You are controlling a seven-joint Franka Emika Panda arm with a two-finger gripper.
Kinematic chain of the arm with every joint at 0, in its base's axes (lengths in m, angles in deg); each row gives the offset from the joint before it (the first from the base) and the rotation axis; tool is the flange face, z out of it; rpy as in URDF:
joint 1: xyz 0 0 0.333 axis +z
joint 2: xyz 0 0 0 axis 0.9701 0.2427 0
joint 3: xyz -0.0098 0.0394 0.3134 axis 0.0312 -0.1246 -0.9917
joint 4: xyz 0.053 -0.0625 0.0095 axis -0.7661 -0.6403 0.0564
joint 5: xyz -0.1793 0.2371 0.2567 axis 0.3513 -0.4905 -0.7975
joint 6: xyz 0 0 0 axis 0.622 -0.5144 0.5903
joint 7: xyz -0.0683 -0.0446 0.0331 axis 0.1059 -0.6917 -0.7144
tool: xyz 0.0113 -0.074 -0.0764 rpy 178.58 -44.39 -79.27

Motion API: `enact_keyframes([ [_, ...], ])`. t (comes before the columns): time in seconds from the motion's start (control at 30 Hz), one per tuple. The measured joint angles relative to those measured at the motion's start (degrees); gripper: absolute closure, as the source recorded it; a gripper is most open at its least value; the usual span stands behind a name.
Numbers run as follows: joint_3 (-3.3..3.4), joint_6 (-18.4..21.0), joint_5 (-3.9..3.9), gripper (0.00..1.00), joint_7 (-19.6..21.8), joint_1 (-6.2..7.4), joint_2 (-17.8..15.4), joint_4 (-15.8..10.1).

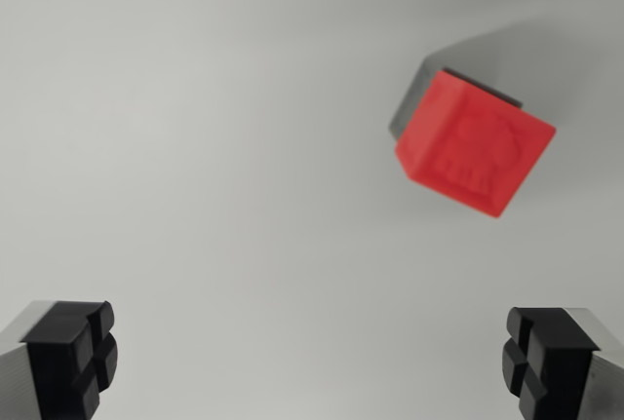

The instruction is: Destack cube

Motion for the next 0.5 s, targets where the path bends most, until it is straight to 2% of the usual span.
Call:
enact_keyframes([
  [0.3,1.12,-3.7,-0.55,0.0,2.8,-0.82,1.0,-2.3],
  [0.5,2.02,-6.9,-1.21,0.0,5.0,-1.57,2.2,-3.8],
])
